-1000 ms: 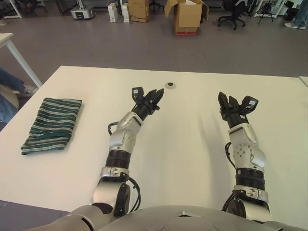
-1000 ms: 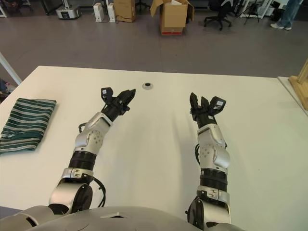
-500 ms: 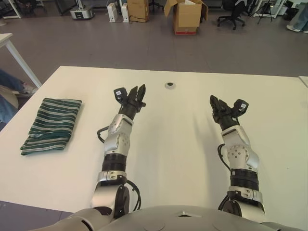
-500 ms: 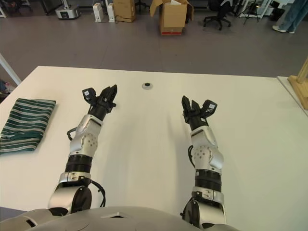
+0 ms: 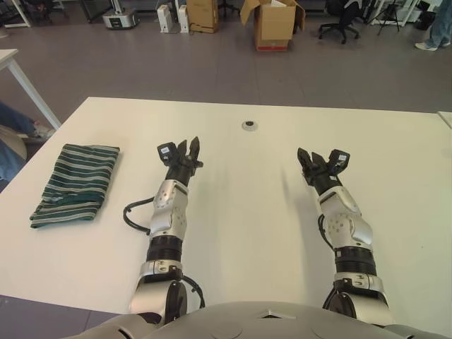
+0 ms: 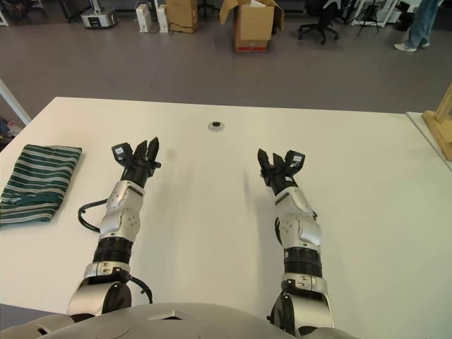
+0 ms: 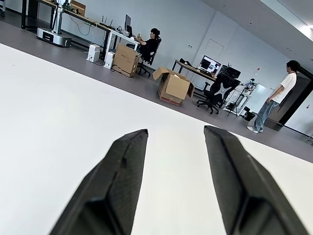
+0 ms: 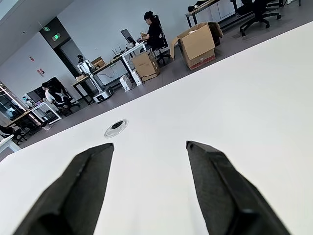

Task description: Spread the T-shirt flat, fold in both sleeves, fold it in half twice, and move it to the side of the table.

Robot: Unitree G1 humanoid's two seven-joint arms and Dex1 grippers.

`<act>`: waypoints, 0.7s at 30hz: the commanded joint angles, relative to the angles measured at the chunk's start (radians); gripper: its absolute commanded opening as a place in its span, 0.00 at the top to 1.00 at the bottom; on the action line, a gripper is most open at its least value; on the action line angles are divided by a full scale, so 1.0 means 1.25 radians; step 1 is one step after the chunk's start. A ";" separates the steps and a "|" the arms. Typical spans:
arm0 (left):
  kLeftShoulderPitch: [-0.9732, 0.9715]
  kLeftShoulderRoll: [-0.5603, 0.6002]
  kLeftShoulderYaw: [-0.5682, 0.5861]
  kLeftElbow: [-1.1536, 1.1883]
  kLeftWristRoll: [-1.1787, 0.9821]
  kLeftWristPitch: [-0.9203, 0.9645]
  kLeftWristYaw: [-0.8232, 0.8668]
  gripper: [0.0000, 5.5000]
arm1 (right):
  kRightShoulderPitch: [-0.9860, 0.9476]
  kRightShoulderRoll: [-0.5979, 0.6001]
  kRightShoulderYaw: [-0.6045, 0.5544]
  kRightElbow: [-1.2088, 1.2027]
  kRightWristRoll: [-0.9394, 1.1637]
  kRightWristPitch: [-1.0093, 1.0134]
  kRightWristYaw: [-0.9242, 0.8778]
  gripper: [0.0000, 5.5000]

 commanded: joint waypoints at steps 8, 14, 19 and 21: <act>0.011 -0.011 0.001 -0.026 -0.046 0.052 -0.024 0.62 | -0.001 0.006 0.041 0.019 -0.071 -0.034 -0.002 0.49; -0.004 0.020 0.002 -0.009 -0.026 0.046 -0.023 0.62 | 0.004 0.016 0.042 0.026 -0.084 -0.058 -0.012 0.49; -0.009 0.023 -0.007 0.003 -0.012 0.036 -0.024 0.62 | 0.001 0.013 0.031 0.038 -0.095 -0.072 -0.020 0.49; -0.006 0.023 -0.014 0.004 -0.002 0.032 -0.021 0.62 | -0.004 0.013 0.031 0.045 -0.098 -0.076 -0.023 0.49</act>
